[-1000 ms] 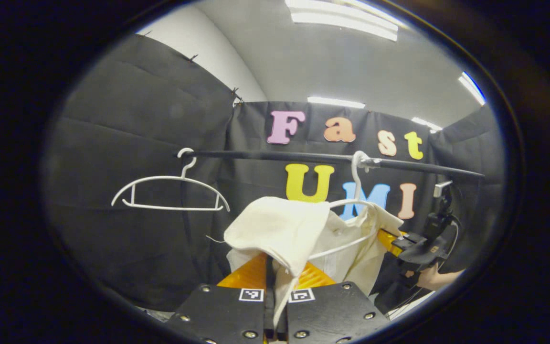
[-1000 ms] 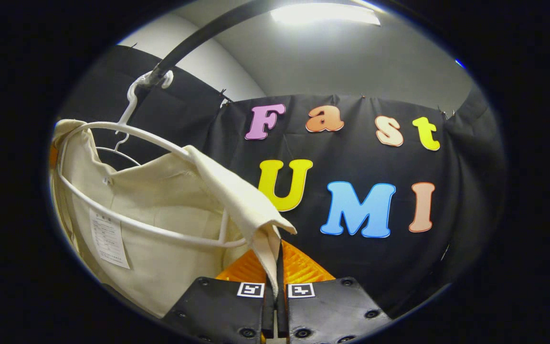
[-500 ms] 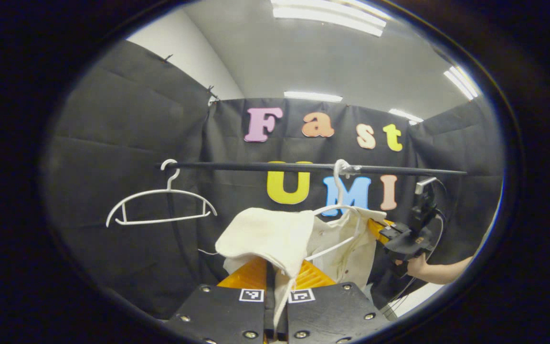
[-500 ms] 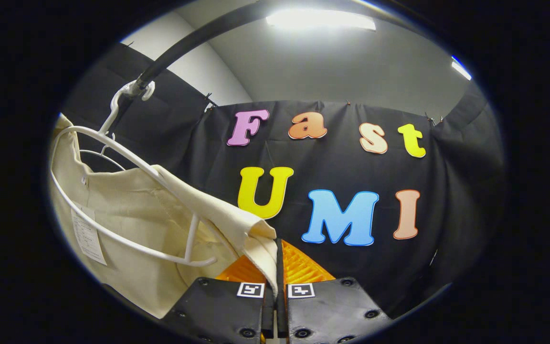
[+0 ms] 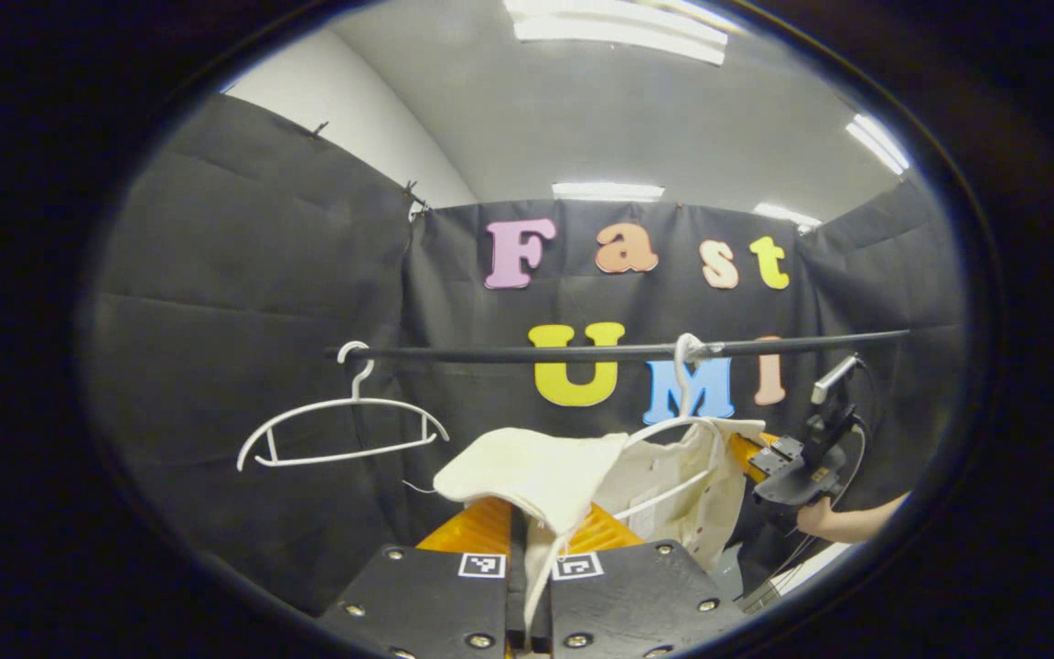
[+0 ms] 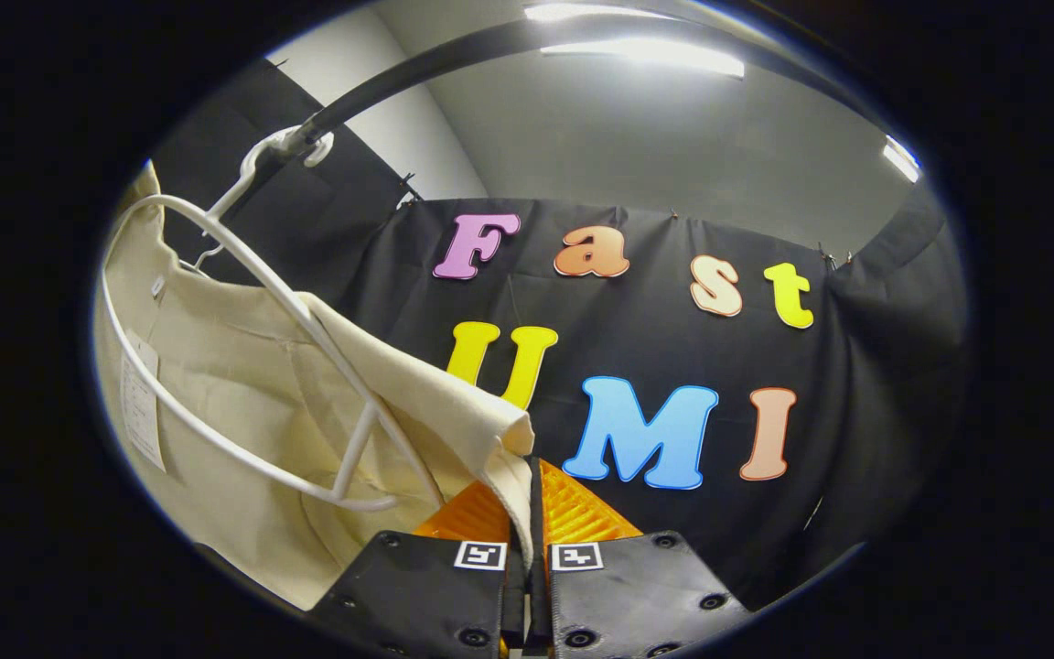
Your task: Grasp the clothes on the hanger with both hands and then place them into the laundry hamper below.
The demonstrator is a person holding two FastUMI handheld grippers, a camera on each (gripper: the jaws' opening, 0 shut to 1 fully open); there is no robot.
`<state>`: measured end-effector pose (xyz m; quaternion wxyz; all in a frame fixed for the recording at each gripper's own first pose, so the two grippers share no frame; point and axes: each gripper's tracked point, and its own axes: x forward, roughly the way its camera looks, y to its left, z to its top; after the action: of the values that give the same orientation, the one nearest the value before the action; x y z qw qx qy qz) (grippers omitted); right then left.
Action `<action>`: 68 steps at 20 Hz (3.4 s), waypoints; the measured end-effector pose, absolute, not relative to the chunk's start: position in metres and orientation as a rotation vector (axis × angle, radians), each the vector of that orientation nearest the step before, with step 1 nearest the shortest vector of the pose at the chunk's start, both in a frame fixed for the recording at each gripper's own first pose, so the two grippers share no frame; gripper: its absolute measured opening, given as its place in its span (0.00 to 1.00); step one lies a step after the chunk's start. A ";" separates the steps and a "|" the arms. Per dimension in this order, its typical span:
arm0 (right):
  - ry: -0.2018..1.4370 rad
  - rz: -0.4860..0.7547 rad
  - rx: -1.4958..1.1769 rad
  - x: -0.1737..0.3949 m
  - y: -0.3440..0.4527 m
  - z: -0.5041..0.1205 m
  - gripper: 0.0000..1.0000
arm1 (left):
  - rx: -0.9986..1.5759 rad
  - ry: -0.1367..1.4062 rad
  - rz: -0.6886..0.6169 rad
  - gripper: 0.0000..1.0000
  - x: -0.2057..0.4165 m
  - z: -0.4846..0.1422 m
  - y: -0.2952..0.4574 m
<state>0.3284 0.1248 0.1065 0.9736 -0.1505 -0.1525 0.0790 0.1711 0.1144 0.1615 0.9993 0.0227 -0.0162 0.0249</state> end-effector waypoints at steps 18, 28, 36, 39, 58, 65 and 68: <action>-0.295 0.150 -0.434 0.373 0.125 0.061 0.04 | 0.002 0.114 0.067 0.02 0.194 0.043 0.194; -0.262 0.204 -0.482 0.378 0.131 0.021 0.05 | -0.093 0.197 0.058 0.02 0.195 -0.025 0.158; -0.216 0.224 -0.461 0.372 0.112 -0.007 0.04 | -0.117 0.226 0.074 0.03 0.198 -0.055 0.123; -0.131 0.200 -0.448 0.375 0.086 -0.035 0.04 | -0.147 0.234 0.111 0.04 0.219 -0.062 0.107; -0.001 0.164 -0.196 0.218 0.019 -0.034 0.04 | -0.069 0.248 -0.031 0.05 0.147 -0.064 0.036; 0.118 0.070 -0.129 0.156 0.018 -0.072 0.04 | -0.042 0.302 -0.256 0.03 0.130 -0.106 -0.013; 0.178 0.042 -0.100 0.136 0.022 -0.094 0.04 | -0.024 0.345 -0.313 0.04 0.131 -0.134 -0.018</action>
<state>0.1364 0.0224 -0.0944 0.9946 -0.0498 0.0886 0.0211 0.1308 -0.0182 -0.1337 0.9729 -0.0120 0.1710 -0.1550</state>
